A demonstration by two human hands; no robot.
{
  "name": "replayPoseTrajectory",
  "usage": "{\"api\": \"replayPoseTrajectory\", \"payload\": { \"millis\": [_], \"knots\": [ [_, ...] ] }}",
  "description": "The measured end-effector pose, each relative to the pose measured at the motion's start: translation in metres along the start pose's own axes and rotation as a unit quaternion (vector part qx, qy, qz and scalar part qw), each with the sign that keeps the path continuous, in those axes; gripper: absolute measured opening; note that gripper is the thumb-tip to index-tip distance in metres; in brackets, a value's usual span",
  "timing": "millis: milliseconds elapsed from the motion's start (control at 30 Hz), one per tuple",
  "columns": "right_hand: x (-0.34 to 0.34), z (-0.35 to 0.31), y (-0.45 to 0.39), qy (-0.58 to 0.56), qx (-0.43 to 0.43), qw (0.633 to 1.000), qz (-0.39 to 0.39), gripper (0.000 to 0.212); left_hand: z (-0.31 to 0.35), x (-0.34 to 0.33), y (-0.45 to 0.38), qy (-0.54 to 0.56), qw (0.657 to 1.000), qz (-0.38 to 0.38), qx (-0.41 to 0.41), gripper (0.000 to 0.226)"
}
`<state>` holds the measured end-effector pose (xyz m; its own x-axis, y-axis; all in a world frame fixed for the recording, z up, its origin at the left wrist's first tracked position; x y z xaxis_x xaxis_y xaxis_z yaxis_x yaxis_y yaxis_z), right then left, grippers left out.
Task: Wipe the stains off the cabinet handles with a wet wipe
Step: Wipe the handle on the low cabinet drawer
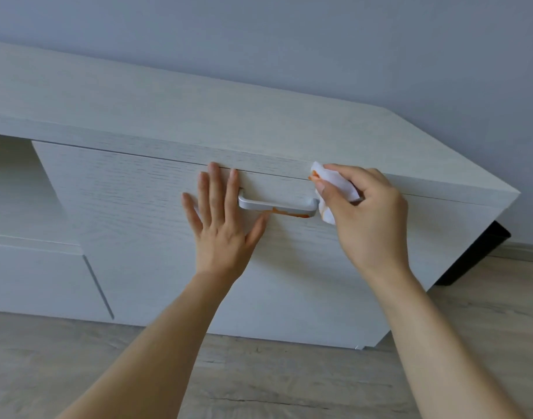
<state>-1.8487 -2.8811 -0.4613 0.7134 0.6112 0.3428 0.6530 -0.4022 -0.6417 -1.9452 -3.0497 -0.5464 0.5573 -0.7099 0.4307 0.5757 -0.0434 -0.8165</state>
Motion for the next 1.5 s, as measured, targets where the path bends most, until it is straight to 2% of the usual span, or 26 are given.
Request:
{"api": "replayPoseTrajectory", "payload": {
  "millis": [100,233,467,667,767,900,1100,1367,1500],
  "knots": [
    [0.008,0.024,0.003,-0.063,-0.044,0.997,0.030,0.004,-0.009,-0.001,0.000,0.016,0.999,0.014,0.030,0.076],
    [0.000,0.050,0.017,-0.123,-0.086,0.988,0.033,0.014,-0.012,-0.005,-0.001,0.000,1.000,-0.006,0.010,0.077],
    [-0.009,0.054,0.025,-0.118,-0.062,0.990,0.054,0.014,-0.013,-0.008,-0.001,-0.028,0.999,0.022,-0.003,0.077],
    [-0.002,0.054,0.028,-0.142,-0.044,0.980,0.130,0.014,-0.015,-0.005,0.001,-0.078,0.994,0.070,-0.037,0.077],
    [-0.011,0.054,0.029,-0.191,-0.044,0.973,0.124,0.014,-0.012,-0.004,0.002,-0.105,0.985,0.124,-0.054,0.076],
    [-0.019,0.058,0.030,-0.223,-0.058,0.967,0.104,0.014,-0.012,-0.004,0.003,-0.114,0.979,0.157,-0.063,0.076],
    [-0.018,0.057,0.043,-0.257,-0.054,0.957,0.123,0.016,-0.012,-0.005,0.003,-0.117,0.977,0.168,-0.061,0.075],
    [-0.023,0.056,0.047,-0.221,-0.062,0.964,0.136,0.024,-0.013,-0.007,0.003,-0.127,0.976,0.167,-0.058,0.075],
    [-0.024,0.055,0.046,-0.249,-0.072,0.953,0.155,0.028,-0.012,-0.007,0.003,-0.122,0.977,0.163,-0.056,0.074]
  ]
}}
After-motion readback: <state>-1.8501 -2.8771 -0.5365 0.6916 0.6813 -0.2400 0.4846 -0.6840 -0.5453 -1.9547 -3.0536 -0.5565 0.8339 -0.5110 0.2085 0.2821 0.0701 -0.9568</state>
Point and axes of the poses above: each hand's wrist, its own y-axis away from the middle knuckle, its own x-axis out of the back of the hand, z = x × y, the point moved 10 cm from there along -y, towards the middle knuckle, and after that the axes turned 1 degree about -z, right-handed, at the moved point
